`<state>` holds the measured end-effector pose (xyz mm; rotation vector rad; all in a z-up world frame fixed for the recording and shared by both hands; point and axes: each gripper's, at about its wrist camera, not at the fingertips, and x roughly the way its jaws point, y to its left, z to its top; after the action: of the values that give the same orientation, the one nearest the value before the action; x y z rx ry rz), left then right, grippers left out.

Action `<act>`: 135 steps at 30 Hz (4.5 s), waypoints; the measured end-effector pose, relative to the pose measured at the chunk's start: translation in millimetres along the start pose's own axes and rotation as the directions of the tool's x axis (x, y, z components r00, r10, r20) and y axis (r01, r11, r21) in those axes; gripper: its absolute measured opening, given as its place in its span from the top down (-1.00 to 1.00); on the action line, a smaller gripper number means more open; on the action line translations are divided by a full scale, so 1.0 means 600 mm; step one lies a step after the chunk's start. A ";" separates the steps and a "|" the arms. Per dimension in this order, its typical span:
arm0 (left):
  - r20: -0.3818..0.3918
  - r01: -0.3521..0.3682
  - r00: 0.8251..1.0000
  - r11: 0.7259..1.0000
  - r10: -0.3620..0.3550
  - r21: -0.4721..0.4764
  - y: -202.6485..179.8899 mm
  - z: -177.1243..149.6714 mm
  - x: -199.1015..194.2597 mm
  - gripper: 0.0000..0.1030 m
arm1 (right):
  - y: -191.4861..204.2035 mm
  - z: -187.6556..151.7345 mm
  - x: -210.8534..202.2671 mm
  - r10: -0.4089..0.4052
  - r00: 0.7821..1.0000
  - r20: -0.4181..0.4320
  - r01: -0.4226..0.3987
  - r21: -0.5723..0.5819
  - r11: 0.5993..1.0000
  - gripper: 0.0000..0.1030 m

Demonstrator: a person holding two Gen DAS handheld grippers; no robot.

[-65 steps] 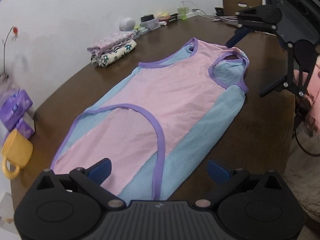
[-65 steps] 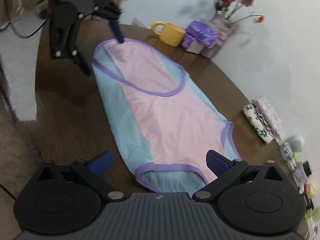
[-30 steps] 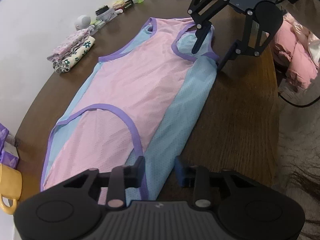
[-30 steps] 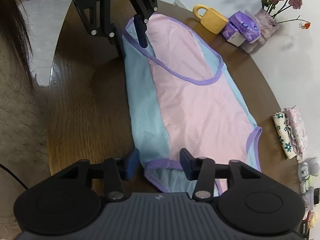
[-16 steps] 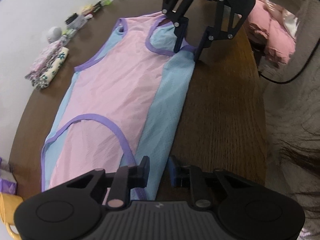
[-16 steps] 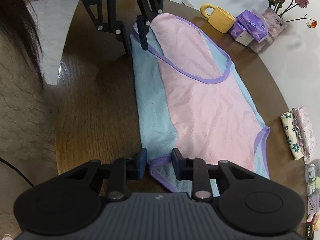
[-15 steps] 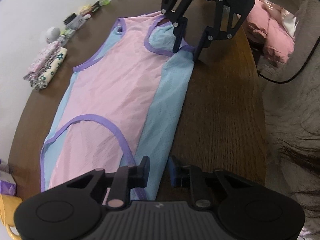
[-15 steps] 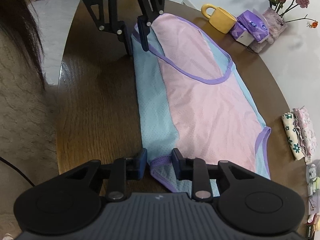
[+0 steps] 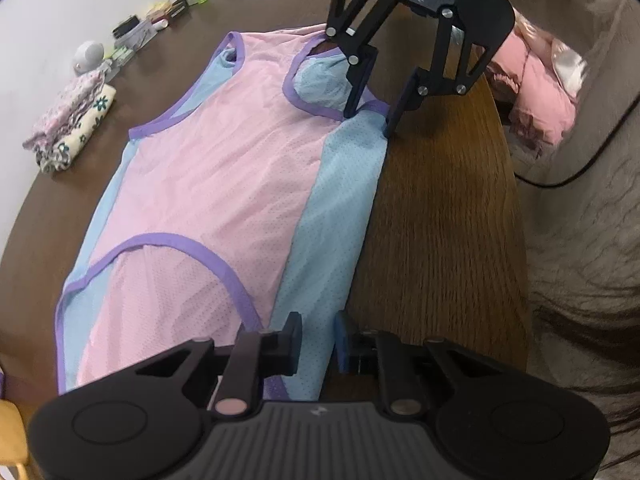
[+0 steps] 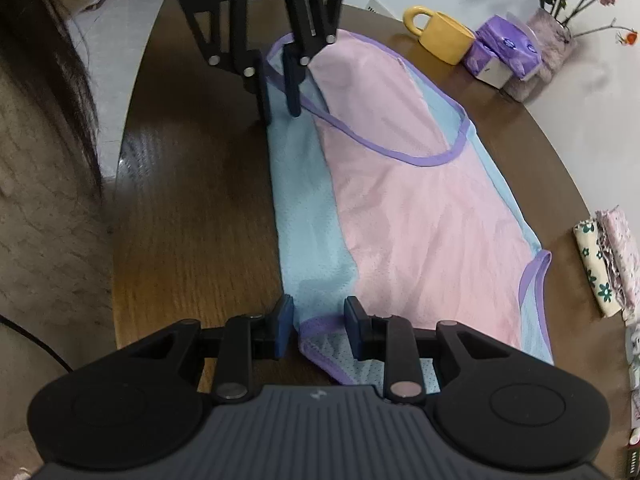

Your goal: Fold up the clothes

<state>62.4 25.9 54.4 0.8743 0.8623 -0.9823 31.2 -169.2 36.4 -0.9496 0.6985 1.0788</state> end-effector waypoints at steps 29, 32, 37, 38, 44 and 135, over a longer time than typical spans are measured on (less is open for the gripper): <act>0.096 -0.166 0.982 0.985 0.161 0.046 0.039 0.020 -0.032 1.00 | -0.067 0.015 -0.030 -0.131 0.989 0.072 0.126 0.073 0.989 0.92; 0.100 -0.196 0.977 0.979 0.190 0.053 0.055 0.028 -0.032 1.00 | -0.083 0.022 -0.028 -0.153 0.985 0.074 0.147 0.077 0.986 0.92; 0.093 -0.210 0.974 0.976 0.205 0.049 0.084 0.032 -0.020 1.00 | -0.118 0.022 -0.012 -0.173 0.983 0.066 0.165 0.101 0.981 0.92; 0.092 -0.207 0.975 0.977 0.202 0.047 0.088 0.032 -0.016 1.00 | -0.126 0.021 -0.008 -0.169 0.983 0.065 0.162 0.108 0.981 0.92; 0.093 -0.193 0.977 0.981 0.190 0.026 0.112 0.029 0.002 1.00 | -0.157 0.017 0.018 -0.152 0.987 0.053 0.144 0.132 0.981 0.91; 0.236 -0.064 0.905 0.661 0.355 -0.747 0.133 -0.212 -0.027 0.77 | -0.117 0.051 0.109 -0.257 0.945 0.203 0.053 0.679 0.732 0.27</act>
<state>106.3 169.4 36.2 0.0758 0.7108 -0.4769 120.2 -126.8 15.0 -0.2099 0.6767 0.6994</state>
